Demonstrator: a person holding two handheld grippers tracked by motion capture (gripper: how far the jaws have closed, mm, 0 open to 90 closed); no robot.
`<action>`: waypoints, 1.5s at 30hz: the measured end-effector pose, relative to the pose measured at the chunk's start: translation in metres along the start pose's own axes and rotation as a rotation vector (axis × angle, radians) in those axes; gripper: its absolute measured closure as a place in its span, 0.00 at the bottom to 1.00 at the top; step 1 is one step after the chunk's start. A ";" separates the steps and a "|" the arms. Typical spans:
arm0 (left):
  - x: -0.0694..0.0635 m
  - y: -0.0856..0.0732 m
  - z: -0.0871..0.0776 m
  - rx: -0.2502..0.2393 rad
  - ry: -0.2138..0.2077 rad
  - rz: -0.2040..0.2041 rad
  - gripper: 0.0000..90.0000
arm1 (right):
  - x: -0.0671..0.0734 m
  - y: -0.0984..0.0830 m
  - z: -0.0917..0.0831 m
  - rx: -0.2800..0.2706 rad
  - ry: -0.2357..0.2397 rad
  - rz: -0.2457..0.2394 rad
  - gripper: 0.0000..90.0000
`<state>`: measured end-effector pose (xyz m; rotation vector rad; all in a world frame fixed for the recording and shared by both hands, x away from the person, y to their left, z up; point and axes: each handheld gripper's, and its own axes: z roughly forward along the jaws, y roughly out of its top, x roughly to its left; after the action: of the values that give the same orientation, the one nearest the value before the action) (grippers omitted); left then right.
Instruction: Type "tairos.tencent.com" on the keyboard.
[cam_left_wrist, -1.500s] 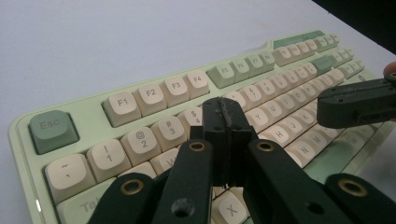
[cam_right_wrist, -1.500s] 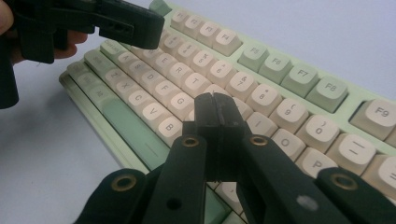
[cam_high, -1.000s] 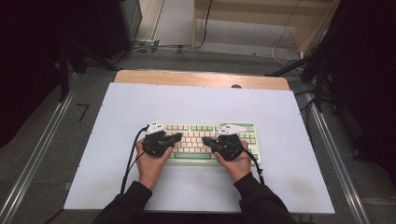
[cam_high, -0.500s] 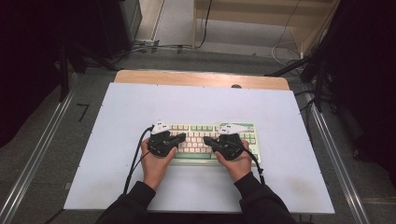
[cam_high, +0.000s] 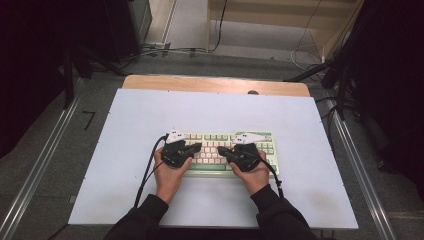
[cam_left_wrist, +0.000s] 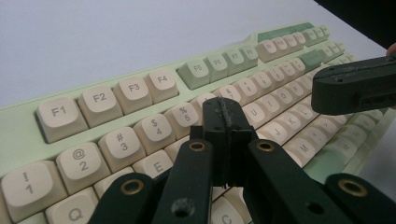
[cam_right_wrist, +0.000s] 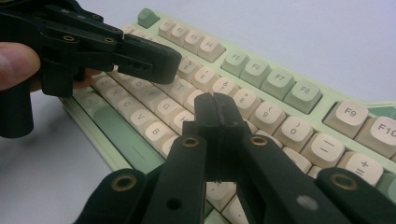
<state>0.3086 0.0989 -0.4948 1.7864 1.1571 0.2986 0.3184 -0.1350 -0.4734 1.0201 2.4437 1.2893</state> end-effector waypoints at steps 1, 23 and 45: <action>-0.001 0.000 0.000 0.000 0.000 0.000 1.00 | 0.000 0.000 0.000 -0.001 -0.001 0.001 0.98; -0.004 0.001 0.007 0.013 0.014 0.025 1.00 | 0.001 0.000 0.001 0.002 -0.001 0.002 0.98; -0.001 0.005 -0.006 -0.010 0.004 0.021 1.00 | 0.001 -0.001 -0.001 0.004 -0.002 -0.001 0.98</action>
<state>0.3070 0.1011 -0.4869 1.7903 1.1383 0.3194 0.3169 -0.1356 -0.4740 1.0206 2.4454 1.2830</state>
